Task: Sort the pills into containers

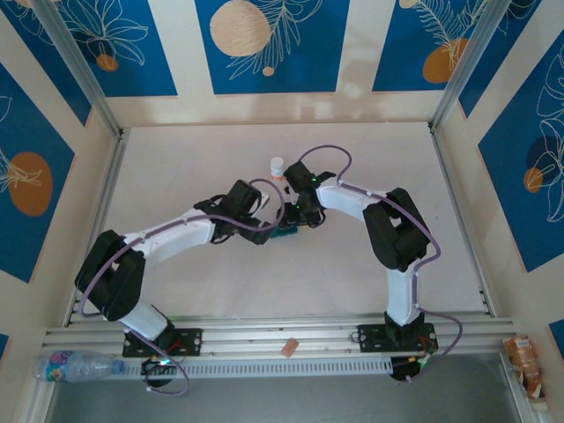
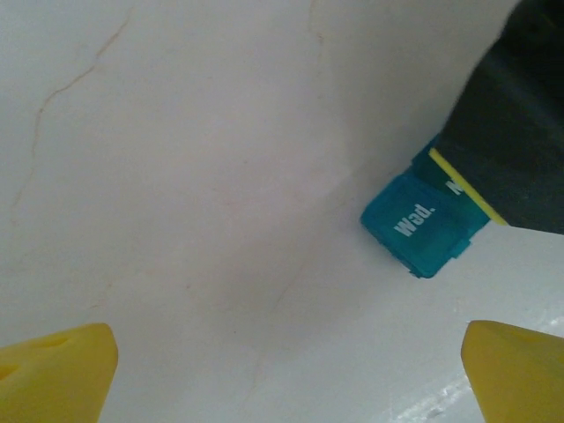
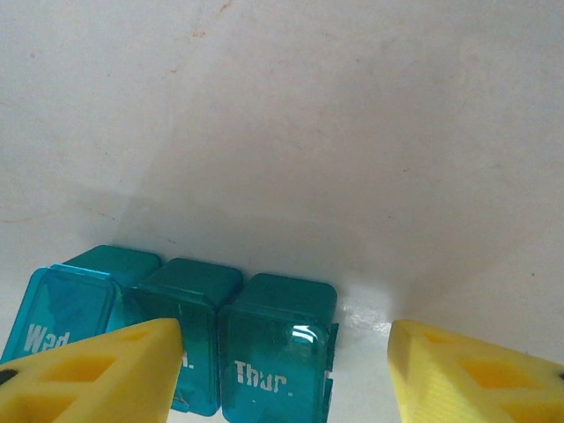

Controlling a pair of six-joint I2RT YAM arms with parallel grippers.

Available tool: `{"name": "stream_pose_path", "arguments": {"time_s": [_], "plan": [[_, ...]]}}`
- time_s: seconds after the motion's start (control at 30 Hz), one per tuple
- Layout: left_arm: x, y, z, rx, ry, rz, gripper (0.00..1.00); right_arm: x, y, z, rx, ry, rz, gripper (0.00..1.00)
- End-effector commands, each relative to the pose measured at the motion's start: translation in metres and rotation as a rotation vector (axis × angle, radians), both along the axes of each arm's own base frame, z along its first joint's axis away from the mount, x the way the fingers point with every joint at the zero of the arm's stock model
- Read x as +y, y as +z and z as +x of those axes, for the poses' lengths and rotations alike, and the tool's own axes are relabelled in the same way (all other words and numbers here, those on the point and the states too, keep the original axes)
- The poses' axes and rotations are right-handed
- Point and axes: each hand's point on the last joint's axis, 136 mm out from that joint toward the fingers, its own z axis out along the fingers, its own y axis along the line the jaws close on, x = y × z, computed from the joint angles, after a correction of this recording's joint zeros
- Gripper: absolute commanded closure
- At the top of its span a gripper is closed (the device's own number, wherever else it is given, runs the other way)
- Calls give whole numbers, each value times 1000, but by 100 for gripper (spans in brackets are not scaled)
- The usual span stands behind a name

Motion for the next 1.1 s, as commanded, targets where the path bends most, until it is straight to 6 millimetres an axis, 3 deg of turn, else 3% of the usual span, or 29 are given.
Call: {"name": "stream_pose_path", "arguments": {"time_s": [0.0,0.27,0.53,0.8,1.07], "plan": [[-13,-10,-7,19,-59,-9,0,-10,-27,-13,54,6,-64,37],[-21,-31,-16,53,-73,-12,0,-10,-35,-19,73,5,-63,37],[-15,-45,-6,36,-29,36,0,-9,-38,-21,80,6,-62,37],[-5,-43,16,-4,28,67,0,-11,-42,-23,87,9,-69,37],[3,-24,39,-47,81,41,0,-11,-44,-25,93,13,-73,37]]}}
